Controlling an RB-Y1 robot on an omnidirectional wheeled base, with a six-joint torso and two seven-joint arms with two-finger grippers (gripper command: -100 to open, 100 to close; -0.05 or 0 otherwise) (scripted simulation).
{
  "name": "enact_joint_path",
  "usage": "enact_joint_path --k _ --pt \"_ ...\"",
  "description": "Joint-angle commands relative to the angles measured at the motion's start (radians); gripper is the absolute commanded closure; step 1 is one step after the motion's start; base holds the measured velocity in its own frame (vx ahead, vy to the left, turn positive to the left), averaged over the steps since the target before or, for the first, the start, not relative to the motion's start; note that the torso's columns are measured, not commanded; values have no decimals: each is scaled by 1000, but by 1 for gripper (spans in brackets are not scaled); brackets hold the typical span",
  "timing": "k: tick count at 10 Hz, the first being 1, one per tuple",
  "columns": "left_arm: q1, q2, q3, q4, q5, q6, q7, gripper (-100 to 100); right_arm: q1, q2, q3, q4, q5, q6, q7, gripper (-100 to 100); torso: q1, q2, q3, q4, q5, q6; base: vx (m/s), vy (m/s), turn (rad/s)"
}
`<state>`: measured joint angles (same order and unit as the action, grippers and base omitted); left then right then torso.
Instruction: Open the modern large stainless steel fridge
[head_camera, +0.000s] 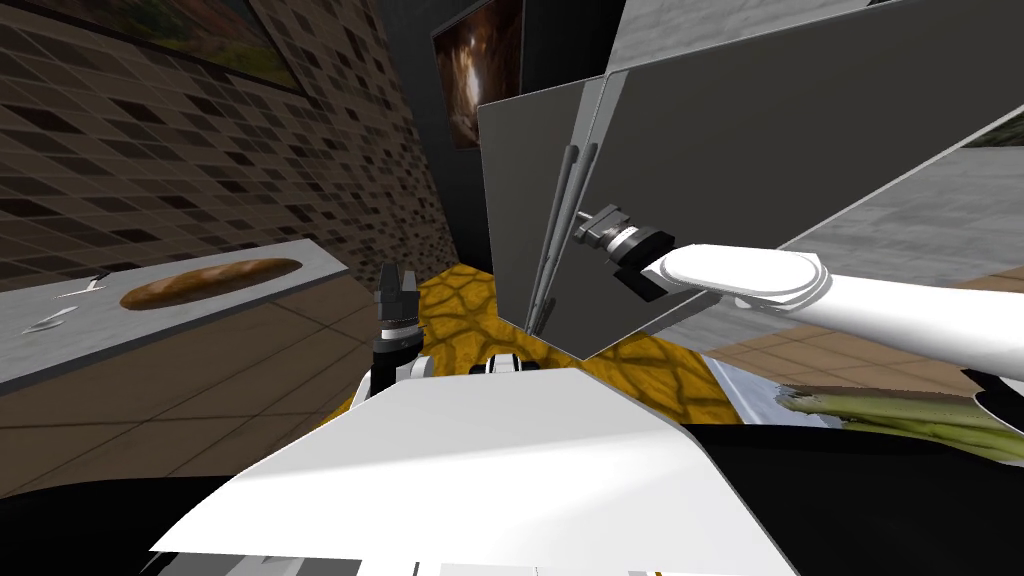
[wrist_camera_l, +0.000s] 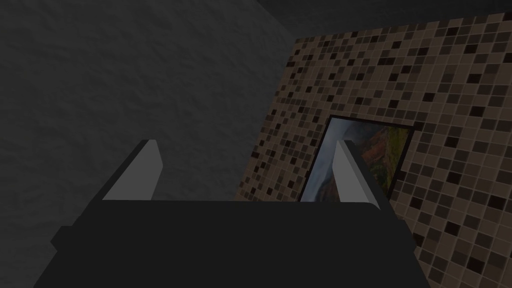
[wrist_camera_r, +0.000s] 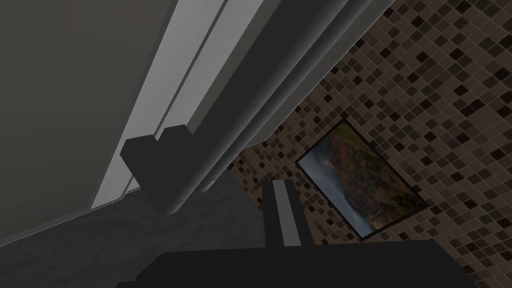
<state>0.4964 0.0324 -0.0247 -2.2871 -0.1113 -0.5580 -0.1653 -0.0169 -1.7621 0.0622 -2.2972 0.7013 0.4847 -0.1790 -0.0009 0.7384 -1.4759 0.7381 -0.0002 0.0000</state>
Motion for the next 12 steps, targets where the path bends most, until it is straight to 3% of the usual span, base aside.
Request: enact_joint_path --k 1,2,3,5,6,8,10,11,12 --pt "0 0 0 0 0 0 0 0 -3 -13 -10 -64 7 2 -16 100 0 0 0 0 0 0 -80 -101 6" --pt "0 0 0 0 0 0 0 0 -8 -18 -9 -101 12 4 -22 100 2 -2 -1 0 0 0 -73 -99 2" --pt "0 0 0 0 0 0 0 0 64 -18 -68 -101 12 4 -22 100 2 -2 -1 -1 1 0 -47 -76 3" --pt "0 0 0 0 0 0 0 0 5 -18 -13 -101 12 4 -22 100 4 -4 -2 -1 1 0 -2 -9 0" --pt "0 0 0 0 0 0 0 0 -8 -18 -9 -101 12 4 -22 100 5 -4 -2 -1 1 0 11 16 0" --pt "0 0 0 0 0 0 0 0 -18 -27 -9 -168 23 9 -36 100 -1 2 1 1 0 0 -64 -67 12" --pt "0 0 0 0 0 0 0 0 -18 -27 -9 -175 23 9 -36 100 -3 3 2 1 -1 0 -59 -84 2" --pt "0 0 0 0 0 0 0 0 -24 -32 -9 -212 28 11 -42 100 1 -1 0 0 0 0 -48 -80 2" --pt "0 0 0 0 0 0 0 0 -24 -32 -9 -212 28 11 -42 100 2 -2 -1 -1 1 0 -45 -67 5"
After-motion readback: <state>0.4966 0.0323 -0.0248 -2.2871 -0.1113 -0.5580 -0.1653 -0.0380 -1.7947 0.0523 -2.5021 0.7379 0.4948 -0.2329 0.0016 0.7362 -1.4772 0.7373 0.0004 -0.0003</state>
